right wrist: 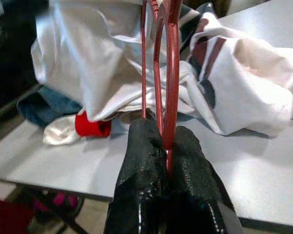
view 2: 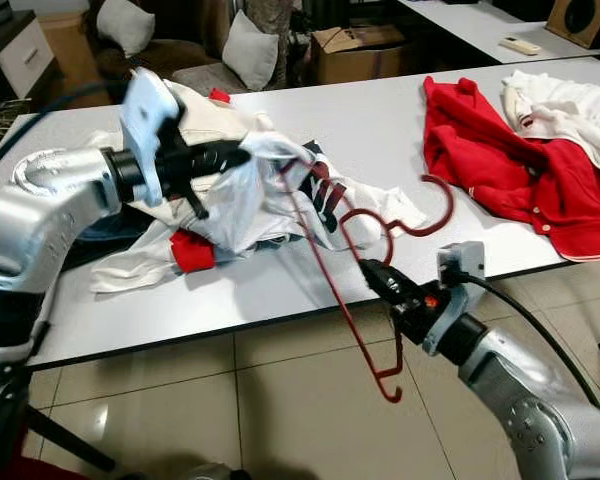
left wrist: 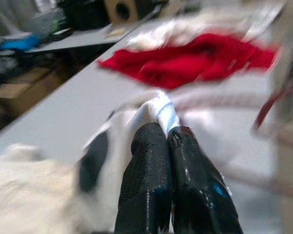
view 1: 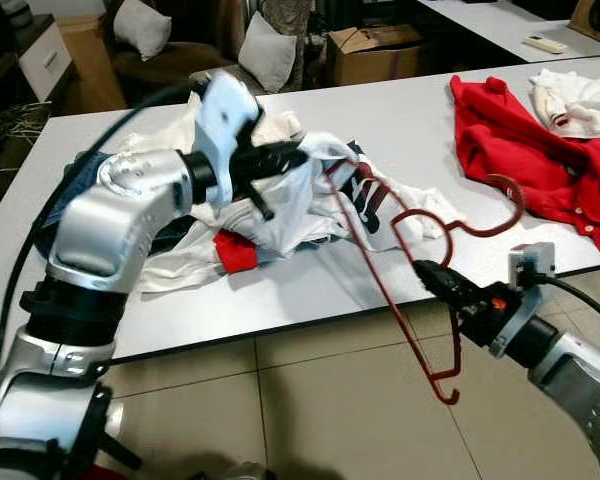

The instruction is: Hang hanger

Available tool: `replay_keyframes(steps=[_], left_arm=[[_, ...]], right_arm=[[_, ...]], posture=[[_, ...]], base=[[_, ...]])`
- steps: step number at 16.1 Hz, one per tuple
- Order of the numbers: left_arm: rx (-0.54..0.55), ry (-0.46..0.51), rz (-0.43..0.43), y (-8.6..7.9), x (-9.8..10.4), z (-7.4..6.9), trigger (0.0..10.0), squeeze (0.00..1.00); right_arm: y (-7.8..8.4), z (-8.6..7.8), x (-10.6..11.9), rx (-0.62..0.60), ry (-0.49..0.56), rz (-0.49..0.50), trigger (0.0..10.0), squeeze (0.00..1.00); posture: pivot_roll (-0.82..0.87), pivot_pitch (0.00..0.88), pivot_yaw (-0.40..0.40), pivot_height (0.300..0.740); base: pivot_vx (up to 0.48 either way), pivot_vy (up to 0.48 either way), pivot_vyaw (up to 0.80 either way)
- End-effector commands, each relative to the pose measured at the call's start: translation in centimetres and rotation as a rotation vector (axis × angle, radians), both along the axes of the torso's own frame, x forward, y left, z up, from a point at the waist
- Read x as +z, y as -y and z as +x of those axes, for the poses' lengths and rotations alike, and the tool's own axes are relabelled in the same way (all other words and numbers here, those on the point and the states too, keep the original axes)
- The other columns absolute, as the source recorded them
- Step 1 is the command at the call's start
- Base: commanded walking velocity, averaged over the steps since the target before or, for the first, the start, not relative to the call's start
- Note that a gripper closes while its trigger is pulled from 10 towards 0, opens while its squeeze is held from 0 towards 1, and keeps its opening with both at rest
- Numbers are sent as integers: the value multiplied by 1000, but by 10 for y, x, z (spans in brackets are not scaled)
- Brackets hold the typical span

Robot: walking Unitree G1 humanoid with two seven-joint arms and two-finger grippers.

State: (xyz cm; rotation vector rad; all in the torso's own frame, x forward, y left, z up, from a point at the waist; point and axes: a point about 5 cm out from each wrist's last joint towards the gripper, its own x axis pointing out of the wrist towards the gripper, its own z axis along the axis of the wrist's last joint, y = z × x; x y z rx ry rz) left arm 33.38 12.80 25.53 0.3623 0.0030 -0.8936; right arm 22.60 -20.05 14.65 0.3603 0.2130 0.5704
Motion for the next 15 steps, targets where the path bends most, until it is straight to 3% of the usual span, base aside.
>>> replay_keyframes(steps=[1, 2, 3, 4, 6, 7, 9, 11, 13, 15], left_arm=[[13, 43, 61, 0, -1, 1, 784, 0], [29, 54, 93, 0, -6, 3, 4471, 0], [67, 83, 164, -1, -14, 5, 10000, 0], [79, 90, 183, -2, -16, 6, 10000, 0], [-70, 21, 86, 15, -23, -9, 10000, 0], [-171, -8, 61, 22, -24, -21, 10000, 1000], [-278, -50, 84, 25, -29, -34, 10000, 1000], [-312, -72, 186, 14, -38, -41, 10000, 1000], [-274, -65, 222, 3, -40, -41, 10000, 1000], [-178, -23, 162, 8, -40, -33, 10000, 1000]], right_arm=[[6, -2, 5, -42, 7, 17, 10000, 0], [9, -4, 7, -63, 10, 36, 10000, 0], [12, -8, 8, -70, 7, 37, 10000, 0], [13, -9, 8, -69, 5, 33, 10000, 0], [17, -16, 2, -78, -45, 0, 10000, 0], [18, -17, 0, -80, -63, -11, 10000, 0], [18, -19, -1, -80, -72, -14, 10000, 0], [20, -20, -1, -72, -80, -40, 10000, 0], [22, -21, 6, -27, -56, -69, 10000, 0], [24, -22, 12, -1, -39, -75, 10000, 0]], posture=[[-141, 0, 57, 740], [-150, 0, 60, 740], [-156, 0, 62, 740], [-156, 0, 62, 740], [-176, 0, 67, 740], [-177, 0, 65, 740], [-175, 0, 62, 740], [-173, 0, 59, 740], [-173, 0, 57, 740], [-169, 0, 47, 740]], base=[[0, 0, 0], [0, 0, 0], [0, 0, 0], [0, 0, 0], [0, 0, 0], [0, 0, 0], [0, 0, 0], [0, 0, 0], [0, 0, 0], [0, 0, 0]])
